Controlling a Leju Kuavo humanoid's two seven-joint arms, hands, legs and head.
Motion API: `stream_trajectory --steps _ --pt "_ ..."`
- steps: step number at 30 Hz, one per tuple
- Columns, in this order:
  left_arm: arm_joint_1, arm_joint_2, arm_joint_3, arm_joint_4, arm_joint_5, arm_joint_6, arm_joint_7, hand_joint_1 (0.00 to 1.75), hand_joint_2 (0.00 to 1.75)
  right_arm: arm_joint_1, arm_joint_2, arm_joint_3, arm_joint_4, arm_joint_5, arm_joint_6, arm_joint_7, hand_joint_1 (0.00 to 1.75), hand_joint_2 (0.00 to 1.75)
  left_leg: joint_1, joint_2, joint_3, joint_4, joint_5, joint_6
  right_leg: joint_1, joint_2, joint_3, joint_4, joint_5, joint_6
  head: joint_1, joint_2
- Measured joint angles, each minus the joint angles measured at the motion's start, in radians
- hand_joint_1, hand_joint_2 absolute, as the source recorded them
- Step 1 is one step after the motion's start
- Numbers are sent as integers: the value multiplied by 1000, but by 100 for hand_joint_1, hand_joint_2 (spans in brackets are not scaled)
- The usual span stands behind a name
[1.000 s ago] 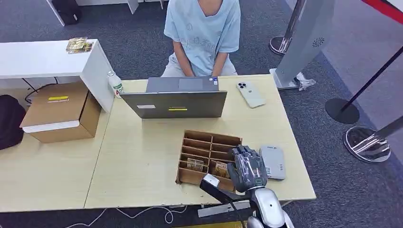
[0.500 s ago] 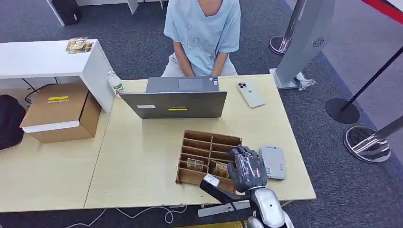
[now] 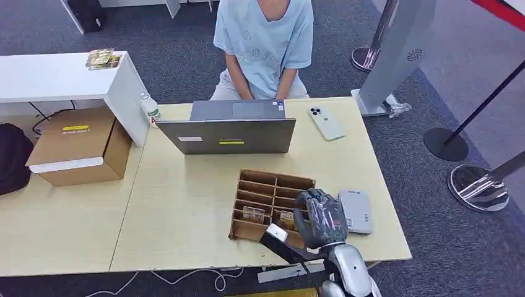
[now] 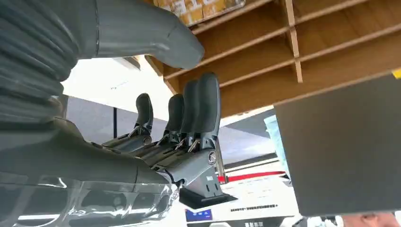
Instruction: Pass the card to the sensor for recognition and then transmit it.
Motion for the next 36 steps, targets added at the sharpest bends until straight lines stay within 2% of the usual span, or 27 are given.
stream_trajectory --steps 3,6,8,11,14,15,20,25,33,36 --pt "0 0 0 0 0 0 0 0 0 1 1 0 -8 -10 -1 -7 105 175 0 0 0 0 0 0 0 0 0 0 0 0 0 0" --pt "0 0 0 0 0 0 0 0 0 1 2 -1 -9 -17 -1 -12 99 175 0 0 0 0 0 0 0 0 0 0 0 0 0 0" --pt "0 0 0 0 0 0 0 0 0 1 3 -1 -11 -18 -1 -14 103 175 0 0 0 0 0 0 0 0 0 0 0 0 0 0" --pt "0 0 0 0 0 0 0 0 0 1 3 -2 -13 -19 -1 -17 96 175 0 0 0 0 0 0 0 0 0 0 0 0 0 0" --pt "0 0 0 0 0 -1 0 0 0 1 3 -2 -13 -19 5 -18 99 175 0 0 0 0 0 0 0 0 0 0 0 0 0 0" --pt "0 0 0 0 0 -2 0 0 0 1 3 -2 -13 -15 16 -17 108 175 0 0 0 0 0 0 0 0 0 0 0 0 0 0" --pt "0 0 0 0 0 -3 0 0 0 1 3 6 -13 -4 43 -14 94 175 0 0 0 0 0 0 0 0 0 0 0 0 0 0" --pt "0 0 0 0 0 -3 0 0 0 1 3 16 -13 5 55 -11 105 175 0 0 0 0 0 0 0 0 0 0 0 0 0 0" --pt "0 0 0 0 0 -3 0 0 0 1 3 34 -13 11 70 -5 99 175 0 0 0 0 0 0 0 0 0 0 0 0 0 0" --pt "0 0 0 0 0 -3 0 0 0 1 3 35 -13 19 73 -2 108 175 0 0 0 0 0 0 0 0 0 0 0 0 0 0"
